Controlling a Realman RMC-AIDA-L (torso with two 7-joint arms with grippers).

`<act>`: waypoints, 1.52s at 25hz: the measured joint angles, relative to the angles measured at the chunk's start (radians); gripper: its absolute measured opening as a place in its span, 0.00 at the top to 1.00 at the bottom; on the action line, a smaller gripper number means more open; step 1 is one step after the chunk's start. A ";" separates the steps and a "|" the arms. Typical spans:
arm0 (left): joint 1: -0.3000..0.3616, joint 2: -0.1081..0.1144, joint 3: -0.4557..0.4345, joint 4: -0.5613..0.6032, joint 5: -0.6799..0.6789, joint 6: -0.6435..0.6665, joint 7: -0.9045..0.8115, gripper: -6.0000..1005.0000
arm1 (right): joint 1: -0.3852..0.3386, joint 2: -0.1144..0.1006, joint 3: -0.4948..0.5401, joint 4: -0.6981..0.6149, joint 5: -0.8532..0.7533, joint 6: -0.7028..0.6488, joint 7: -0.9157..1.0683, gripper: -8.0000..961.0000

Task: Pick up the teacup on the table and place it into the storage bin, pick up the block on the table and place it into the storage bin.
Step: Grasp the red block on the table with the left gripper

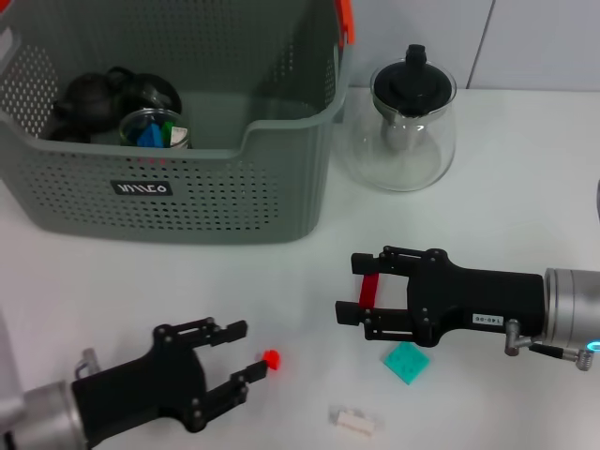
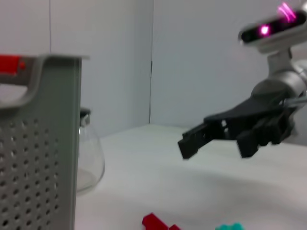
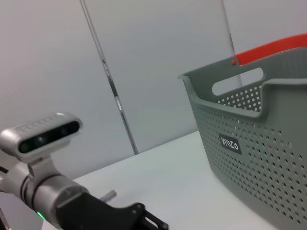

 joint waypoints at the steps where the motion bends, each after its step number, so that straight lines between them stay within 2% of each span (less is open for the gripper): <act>1: -0.013 0.000 0.004 -0.017 0.003 -0.028 0.005 0.38 | 0.000 0.000 0.000 0.001 0.000 0.000 0.000 0.17; 6: -0.047 -0.001 0.023 -0.077 0.004 -0.119 0.096 0.52 | 0.000 0.000 0.000 0.007 0.000 0.000 0.000 0.17; 21: -0.096 -0.004 0.034 -0.162 -0.003 -0.263 0.179 0.58 | 0.002 0.000 0.000 0.007 0.000 0.000 0.000 0.17; 28: -0.099 -0.004 0.033 -0.170 -0.003 -0.273 0.183 0.59 | 0.001 0.000 0.000 0.007 0.000 0.000 0.000 0.17; 38: -0.100 -0.002 0.031 -0.168 -0.004 -0.289 0.133 0.77 | 0.000 0.000 0.000 0.007 0.000 0.000 0.000 0.18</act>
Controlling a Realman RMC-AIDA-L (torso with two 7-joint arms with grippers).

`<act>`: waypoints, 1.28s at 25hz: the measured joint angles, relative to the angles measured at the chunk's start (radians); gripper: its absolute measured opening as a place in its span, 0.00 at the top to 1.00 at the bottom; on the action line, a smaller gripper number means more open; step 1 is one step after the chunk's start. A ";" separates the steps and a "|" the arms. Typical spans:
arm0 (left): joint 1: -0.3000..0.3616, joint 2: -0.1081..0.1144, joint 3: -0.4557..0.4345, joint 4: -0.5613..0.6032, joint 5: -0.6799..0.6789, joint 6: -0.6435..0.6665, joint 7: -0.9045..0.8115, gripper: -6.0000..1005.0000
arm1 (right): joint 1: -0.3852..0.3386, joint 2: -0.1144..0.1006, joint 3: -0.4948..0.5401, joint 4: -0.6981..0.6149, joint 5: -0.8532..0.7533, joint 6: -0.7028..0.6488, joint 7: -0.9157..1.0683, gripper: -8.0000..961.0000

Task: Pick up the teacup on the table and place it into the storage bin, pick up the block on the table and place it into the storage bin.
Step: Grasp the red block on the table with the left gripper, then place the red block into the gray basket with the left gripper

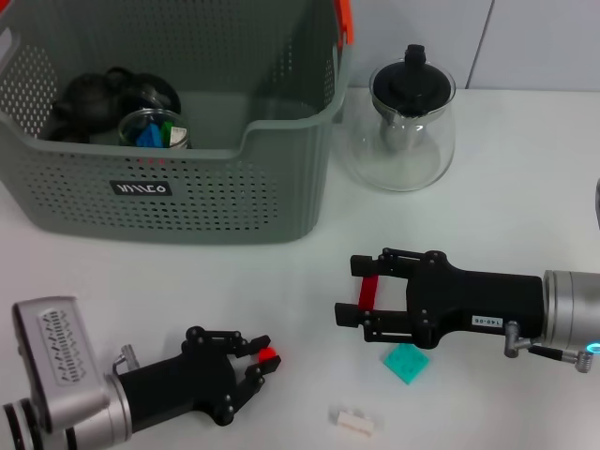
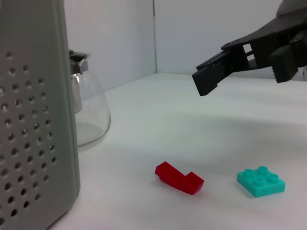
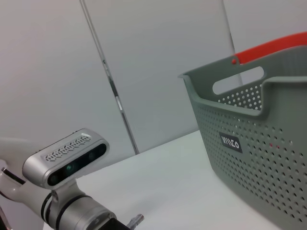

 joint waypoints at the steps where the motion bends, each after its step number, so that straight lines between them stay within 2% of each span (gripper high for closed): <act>1: 0.002 0.001 -0.002 0.005 0.000 0.012 -0.010 0.78 | 0.000 0.000 0.000 0.000 0.000 0.000 0.000 0.18; 5: 0.020 0.005 -0.007 0.054 -0.001 0.101 -0.074 0.79 | 0.000 -0.001 0.000 0.000 0.000 -0.003 0.000 0.18; 7: 0.037 0.006 -0.029 0.109 -0.001 0.203 -0.125 0.78 | 0.000 -0.001 0.000 0.000 0.000 -0.003 0.000 0.18; 10: 0.057 0.017 -0.122 0.220 -0.001 0.413 -0.214 0.78 | 0.000 -0.001 0.000 0.000 0.000 -0.003 0.000 0.18; 12: 0.048 0.037 -0.214 0.292 -0.011 0.555 -0.287 0.77 | 0.000 -0.001 0.000 0.000 0.000 -0.002 0.001 0.18; 14: 0.028 0.058 -0.283 0.343 -0.035 0.641 -0.354 0.76 | 0.000 -0.001 0.000 0.000 0.000 -0.001 0.001 0.18; 15: 0.006 0.075 -0.327 0.382 -0.065 0.674 -0.409 0.76 | 0.000 -0.001 0.000 0.000 0.000 -0.001 0.001 0.18; 17: -0.027 0.101 -0.357 0.425 -0.115 0.688 -0.504 0.75 | 0.001 -0.001 0.000 0.000 0.000 -0.001 0.002 0.18; 19: -0.071 0.134 -0.372 0.473 -0.175 0.667 -0.641 0.75 | 0.002 -0.001 0.000 0.000 0.000 -0.001 0.002 0.18; 22: -0.141 0.163 -0.366 0.551 -0.201 0.551 -0.846 0.74 | 0.002 -0.001 0.000 0.000 0.000 0.000 0.002 0.18; 24: -0.176 0.168 -0.321 0.622 -0.176 0.428 -0.984 0.73 | 0.001 0.000 0.000 0.000 0.000 0.000 0.002 0.18; 27: -0.205 0.167 -0.185 0.709 -0.121 0.252 -1.132 0.72 | 0.002 0.000 0.001 0.000 0.001 0.000 0.002 0.18; 29: -0.214 0.167 -0.093 0.728 -0.080 0.156 -1.214 0.71 | 0.005 0.000 0.002 0.000 0.001 0.000 0.002 0.18; 32: -0.223 0.166 -0.009 0.744 -0.009 0.072 -1.302 0.70 | 0.007 0.000 0.002 0.000 0.002 0.000 0.002 0.18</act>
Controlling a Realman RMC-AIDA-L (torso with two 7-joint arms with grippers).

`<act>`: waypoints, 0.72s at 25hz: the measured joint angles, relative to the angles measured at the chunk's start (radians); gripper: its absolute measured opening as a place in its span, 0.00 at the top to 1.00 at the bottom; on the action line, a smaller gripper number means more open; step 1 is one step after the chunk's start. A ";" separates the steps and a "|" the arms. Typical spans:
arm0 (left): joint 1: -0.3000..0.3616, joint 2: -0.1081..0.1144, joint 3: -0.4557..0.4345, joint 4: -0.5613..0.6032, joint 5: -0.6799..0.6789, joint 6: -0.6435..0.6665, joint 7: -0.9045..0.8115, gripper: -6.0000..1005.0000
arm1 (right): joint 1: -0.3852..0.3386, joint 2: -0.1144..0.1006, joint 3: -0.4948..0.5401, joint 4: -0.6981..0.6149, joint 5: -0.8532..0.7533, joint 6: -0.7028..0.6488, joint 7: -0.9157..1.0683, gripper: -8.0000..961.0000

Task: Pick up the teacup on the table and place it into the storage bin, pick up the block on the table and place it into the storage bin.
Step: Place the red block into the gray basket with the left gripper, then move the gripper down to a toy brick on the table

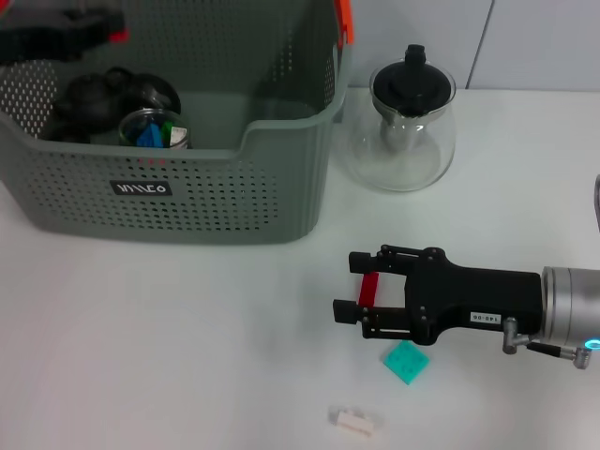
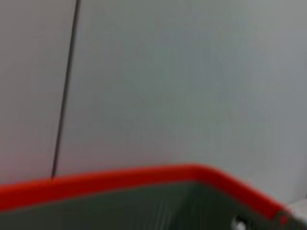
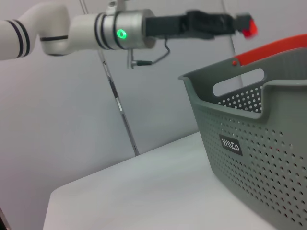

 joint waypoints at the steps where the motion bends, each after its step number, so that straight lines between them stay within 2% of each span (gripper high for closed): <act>1: 0.000 -0.005 0.015 0.005 0.020 -0.020 -0.014 0.70 | 0.000 0.000 0.000 0.000 0.000 0.000 0.000 0.18; 6: 0.011 -0.019 0.015 0.010 0.012 -0.027 -0.004 0.68 | -0.001 0.000 0.000 0.000 0.002 0.000 0.000 0.18; 9: 0.034 -0.021 -0.015 0.012 -0.074 0.025 0.031 0.57 | -0.002 -0.001 0.000 0.000 0.002 0.000 0.000 0.18; 12: 0.075 -0.030 -0.073 -0.003 -0.228 0.155 0.121 0.45 | -0.006 -0.002 0.002 0.000 0.002 0.001 0.000 0.18; 13: 0.075 -0.030 -0.073 -0.003 -0.228 0.155 0.121 0.45 | -0.008 -0.002 0.004 0.000 0.002 0.001 0.000 0.18; 14: 0.126 -0.038 -0.114 -0.050 -0.346 0.319 0.244 0.44 | -0.011 -0.002 0.008 0.000 0.002 0.001 0.000 0.18; 16: 0.173 -0.043 -0.121 -0.094 -0.373 0.412 0.338 0.43 | -0.013 -0.002 0.013 0.000 0.002 0.001 0.000 0.18; 18: 0.193 -0.047 -0.119 -0.110 -0.369 0.439 0.373 0.42 | -0.013 -0.002 0.017 0.000 0.002 0.001 0.000 0.18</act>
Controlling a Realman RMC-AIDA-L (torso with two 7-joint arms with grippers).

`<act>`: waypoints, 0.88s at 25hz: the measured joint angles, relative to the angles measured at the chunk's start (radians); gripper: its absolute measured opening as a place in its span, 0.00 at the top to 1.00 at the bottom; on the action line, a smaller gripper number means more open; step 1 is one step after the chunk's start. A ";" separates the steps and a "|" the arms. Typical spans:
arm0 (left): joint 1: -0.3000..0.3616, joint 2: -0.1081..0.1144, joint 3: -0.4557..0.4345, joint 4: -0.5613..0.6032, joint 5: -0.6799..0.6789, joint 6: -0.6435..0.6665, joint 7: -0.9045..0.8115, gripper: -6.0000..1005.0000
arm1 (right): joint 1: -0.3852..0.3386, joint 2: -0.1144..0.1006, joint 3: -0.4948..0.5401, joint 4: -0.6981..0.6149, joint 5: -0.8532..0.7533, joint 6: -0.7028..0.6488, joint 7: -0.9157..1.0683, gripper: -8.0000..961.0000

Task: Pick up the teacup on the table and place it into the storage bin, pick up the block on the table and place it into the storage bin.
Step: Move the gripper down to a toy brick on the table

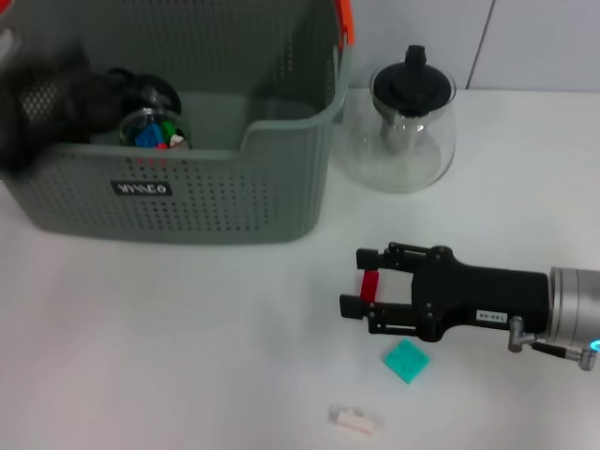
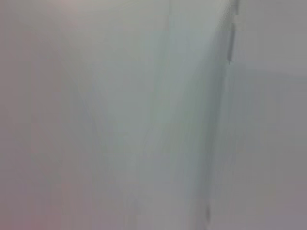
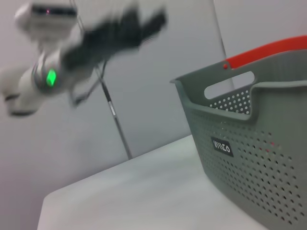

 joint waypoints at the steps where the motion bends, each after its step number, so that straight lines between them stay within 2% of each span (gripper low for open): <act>1: 0.050 -0.019 0.011 -0.018 0.042 0.026 0.093 0.42 | 0.000 0.000 0.001 0.000 0.000 0.000 0.000 0.18; 6: 0.174 -0.096 0.078 -0.058 0.199 0.039 0.422 0.40 | 0.004 0.000 0.003 0.000 0.000 0.000 0.000 0.18; 8: 0.201 -0.114 0.115 -0.102 0.262 0.034 0.545 0.41 | 0.004 0.000 0.003 0.000 0.000 0.000 0.000 0.18; 10: 0.206 -0.118 0.138 -0.163 0.314 0.025 0.622 0.41 | 0.005 0.000 0.003 0.000 0.000 0.000 0.000 0.18; 13: 0.179 -0.117 0.151 -0.270 0.386 -0.010 0.697 0.42 | 0.006 0.000 0.003 0.000 0.000 0.000 0.000 0.18; 19: 0.080 -0.117 0.242 -0.440 0.438 -0.184 0.732 0.59 | 0.004 0.000 0.003 0.000 0.000 0.003 0.000 0.18; 22: 0.041 -0.120 0.299 -0.492 0.439 -0.254 0.767 0.59 | 0.002 0.000 0.003 0.000 0.000 0.003 0.000 0.18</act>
